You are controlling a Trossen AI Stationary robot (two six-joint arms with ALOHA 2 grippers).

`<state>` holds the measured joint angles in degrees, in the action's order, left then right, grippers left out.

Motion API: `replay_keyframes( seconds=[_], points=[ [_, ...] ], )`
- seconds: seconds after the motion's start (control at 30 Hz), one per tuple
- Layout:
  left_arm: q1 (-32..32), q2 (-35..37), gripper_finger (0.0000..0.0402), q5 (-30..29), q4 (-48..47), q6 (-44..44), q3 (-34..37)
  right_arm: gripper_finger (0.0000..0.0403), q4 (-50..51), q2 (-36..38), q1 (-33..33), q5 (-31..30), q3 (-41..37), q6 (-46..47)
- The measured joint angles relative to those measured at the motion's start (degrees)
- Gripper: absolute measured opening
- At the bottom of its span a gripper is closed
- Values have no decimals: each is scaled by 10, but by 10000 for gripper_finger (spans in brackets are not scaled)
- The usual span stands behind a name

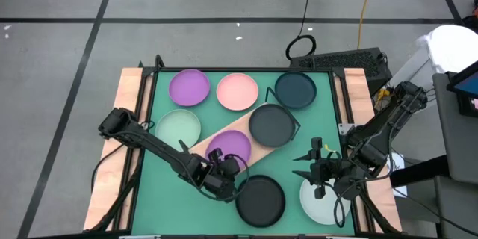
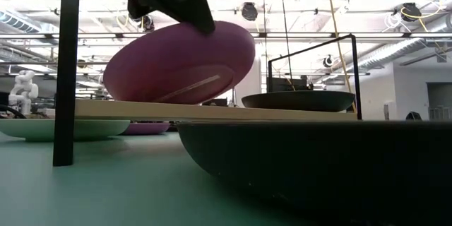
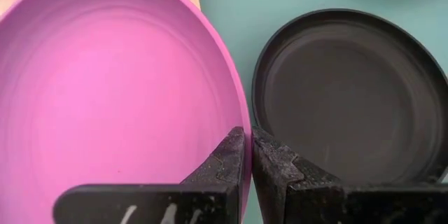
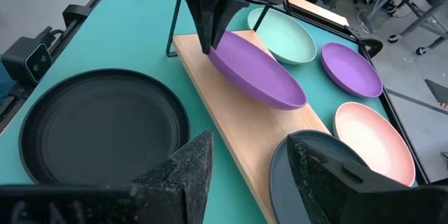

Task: Place and stack plates onto a shelf
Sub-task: Put the bottom violet plate on the shelf

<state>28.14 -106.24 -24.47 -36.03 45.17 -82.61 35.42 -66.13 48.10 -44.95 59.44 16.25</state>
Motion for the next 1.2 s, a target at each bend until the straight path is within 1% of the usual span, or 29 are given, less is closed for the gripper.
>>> replay_keyframes(
  seconds=[0.67,1.03,1.2],
  points=[
    [2,0,27,1,-4,2,0,164,0,0,0,0,0,0],
    [1,-16,27,35,-9,3,0,164,-1,0,0,0,0,0],
    [1,-16,27,36,-16,13,0,164,-1,0,0,0,0,0]
  ],
)
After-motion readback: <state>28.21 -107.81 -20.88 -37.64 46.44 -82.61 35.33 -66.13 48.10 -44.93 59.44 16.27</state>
